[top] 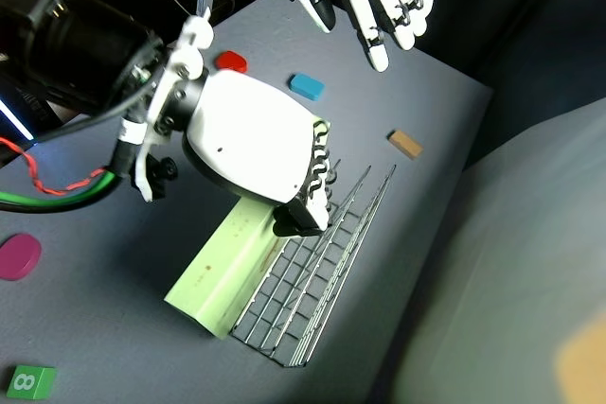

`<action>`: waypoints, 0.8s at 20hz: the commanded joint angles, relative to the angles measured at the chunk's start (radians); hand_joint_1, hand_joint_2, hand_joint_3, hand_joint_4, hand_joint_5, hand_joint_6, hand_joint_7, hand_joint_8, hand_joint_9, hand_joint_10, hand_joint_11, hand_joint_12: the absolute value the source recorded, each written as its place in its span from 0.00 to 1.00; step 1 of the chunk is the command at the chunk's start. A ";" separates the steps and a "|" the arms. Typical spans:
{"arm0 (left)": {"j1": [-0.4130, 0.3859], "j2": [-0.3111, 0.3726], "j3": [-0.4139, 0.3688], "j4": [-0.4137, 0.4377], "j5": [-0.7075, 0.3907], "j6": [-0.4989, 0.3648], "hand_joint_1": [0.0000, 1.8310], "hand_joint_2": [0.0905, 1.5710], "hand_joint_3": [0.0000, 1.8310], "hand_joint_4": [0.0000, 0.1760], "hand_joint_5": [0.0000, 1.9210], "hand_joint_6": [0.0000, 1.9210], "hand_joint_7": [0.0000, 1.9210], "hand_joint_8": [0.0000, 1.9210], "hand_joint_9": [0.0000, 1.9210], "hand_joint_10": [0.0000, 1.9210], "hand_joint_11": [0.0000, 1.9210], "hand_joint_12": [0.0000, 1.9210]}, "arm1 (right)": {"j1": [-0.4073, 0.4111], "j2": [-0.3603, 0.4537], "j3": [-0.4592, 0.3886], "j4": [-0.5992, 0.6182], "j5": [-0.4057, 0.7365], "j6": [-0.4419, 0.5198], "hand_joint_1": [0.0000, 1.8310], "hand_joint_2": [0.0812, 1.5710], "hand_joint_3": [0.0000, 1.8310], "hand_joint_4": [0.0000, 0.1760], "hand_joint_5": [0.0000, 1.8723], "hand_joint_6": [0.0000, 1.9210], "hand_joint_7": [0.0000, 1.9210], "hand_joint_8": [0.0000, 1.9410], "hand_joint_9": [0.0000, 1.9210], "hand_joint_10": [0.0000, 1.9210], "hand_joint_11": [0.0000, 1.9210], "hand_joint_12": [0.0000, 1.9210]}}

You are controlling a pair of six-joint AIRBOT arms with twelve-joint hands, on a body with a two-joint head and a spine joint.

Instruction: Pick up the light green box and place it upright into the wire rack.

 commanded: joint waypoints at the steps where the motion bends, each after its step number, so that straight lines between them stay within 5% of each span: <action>1: -0.014 0.003 -0.003 0.081 -0.031 0.004 0.32 0.68 0.00 0.80 0.17 0.00 0.14 0.00 0.12 0.00 0.00 0.40 | 0.008 -0.003 0.003 -0.081 0.024 0.000 0.74 0.73 0.00 0.00 0.42 0.58 0.48 0.55 0.41 0.78 0.34 0.81; 5: -0.015 0.003 -0.004 0.081 -0.029 0.004 0.36 0.58 0.00 0.75 0.18 0.00 0.15 0.00 0.12 0.00 0.00 0.40 | 0.006 -0.005 0.006 -0.084 0.032 0.007 0.74 0.73 0.00 0.00 0.43 0.59 0.49 0.54 0.41 0.77 0.35 0.80; 9: -0.017 0.003 -0.004 0.080 -0.027 0.004 0.34 0.59 0.00 0.74 0.18 0.00 0.14 0.00 0.12 0.00 0.00 0.40 | 0.006 -0.005 0.006 -0.084 0.034 0.007 0.74 0.73 0.00 0.00 0.42 0.59 0.49 0.55 0.41 0.76 0.35 0.80; 12: -0.017 0.003 -0.005 0.079 -0.027 0.004 0.38 0.63 0.01 0.74 0.17 0.00 0.14 0.00 0.12 0.00 0.00 0.40 | 0.006 -0.005 0.006 -0.084 0.035 0.006 0.72 0.76 0.00 0.00 0.36 0.67 0.43 0.64 0.38 0.80 0.30 0.80; 13: -0.017 0.003 -0.005 0.079 -0.027 0.004 0.34 0.62 0.00 0.75 0.17 0.00 0.13 0.00 0.12 0.00 0.00 0.40 | 0.006 -0.005 0.006 -0.084 0.035 0.006 0.65 0.78 0.00 0.00 0.36 0.71 0.41 0.68 0.30 0.63 0.27 0.81; 14: -0.018 0.003 -0.005 0.079 -0.027 0.004 0.29 0.61 0.00 0.74 0.17 0.00 0.13 0.00 0.12 0.00 0.00 0.40 | 0.006 -0.005 0.005 -0.084 0.035 0.005 0.60 0.74 0.00 0.00 0.32 0.41 0.35 0.43 0.27 0.53 0.22 0.81; 16: -0.018 0.003 -0.007 0.079 -0.026 0.004 0.30 0.67 0.01 0.74 0.17 0.00 0.13 0.00 0.11 0.00 0.00 0.40 | 0.007 -0.004 0.005 -0.084 0.035 0.004 0.52 0.71 0.00 0.00 0.33 0.13 0.37 0.19 0.25 0.42 0.19 0.81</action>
